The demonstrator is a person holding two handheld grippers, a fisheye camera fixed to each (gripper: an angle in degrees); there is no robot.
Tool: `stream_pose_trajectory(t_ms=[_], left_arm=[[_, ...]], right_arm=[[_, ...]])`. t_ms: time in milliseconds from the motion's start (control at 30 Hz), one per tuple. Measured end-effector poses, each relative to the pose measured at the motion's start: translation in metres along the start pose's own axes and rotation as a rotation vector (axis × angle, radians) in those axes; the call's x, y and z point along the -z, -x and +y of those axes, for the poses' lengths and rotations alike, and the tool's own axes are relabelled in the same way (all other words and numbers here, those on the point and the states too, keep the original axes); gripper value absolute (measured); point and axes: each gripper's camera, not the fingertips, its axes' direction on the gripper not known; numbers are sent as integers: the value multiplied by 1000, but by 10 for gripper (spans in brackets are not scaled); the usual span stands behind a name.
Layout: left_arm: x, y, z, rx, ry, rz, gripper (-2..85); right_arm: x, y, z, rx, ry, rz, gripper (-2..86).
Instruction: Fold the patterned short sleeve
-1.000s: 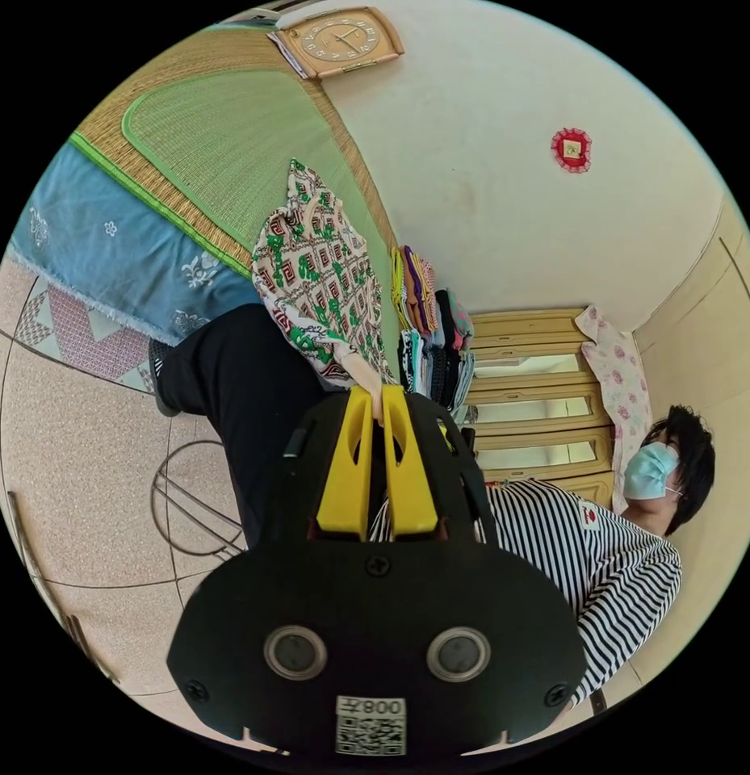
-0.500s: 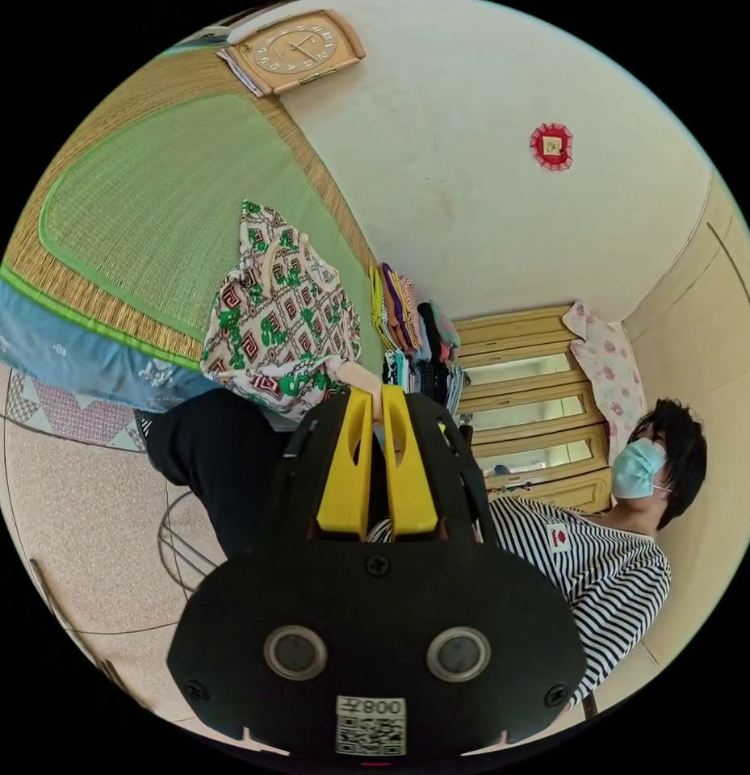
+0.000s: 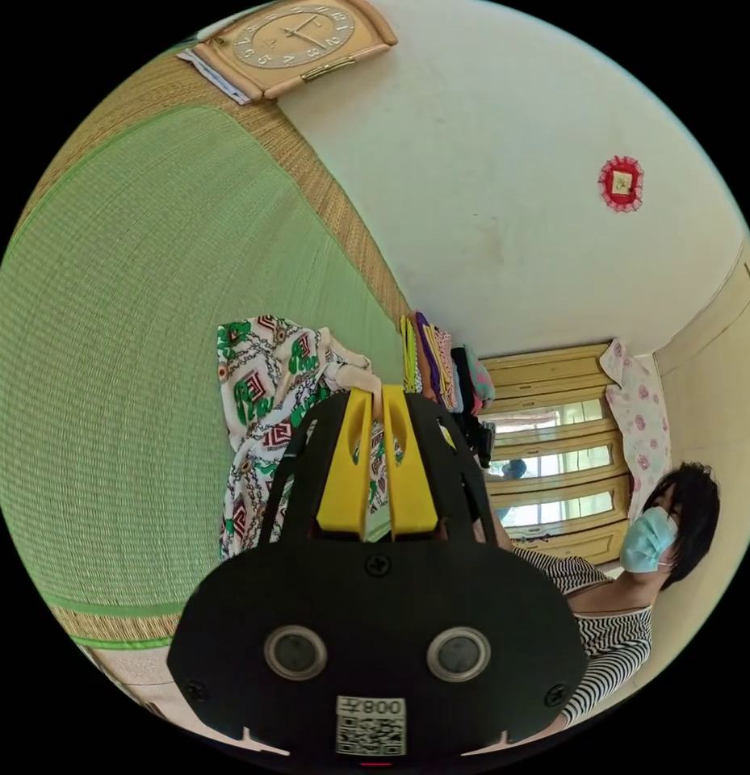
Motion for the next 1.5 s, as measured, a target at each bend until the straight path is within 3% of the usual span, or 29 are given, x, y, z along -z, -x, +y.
stream_pose_trajectory(t_ms=[367, 533, 633, 733, 900, 1100, 1500], left_arm=[[-61, 42, -73, 107, -67, -16, 55], [-86, -1, -68, -46, -71, -106, 53], [-121, -21, -64, -98, 8, -71, 55], [-159, -45, -63, -168, 91, -181, 66], [-214, -90, -77, -313, 142, -420, 76], [-277, -128, -85, -470, 190, -754, 43], [-286, -165, -77, -503, 128, -719, 8]], right_arm=[[-64, -48, -96, -164, 38, -73, 11], [-59, -41, -91, -185, -59, -94, 11], [-63, -18, -84, -133, -100, -94, 9], [-91, 28, -80, -22, -46, 2, 6], [-171, 114, -84, 182, 55, 394, 6], [-242, 162, -84, 299, 77, 660, 6], [-266, 197, -62, 333, 16, 717, 0]])
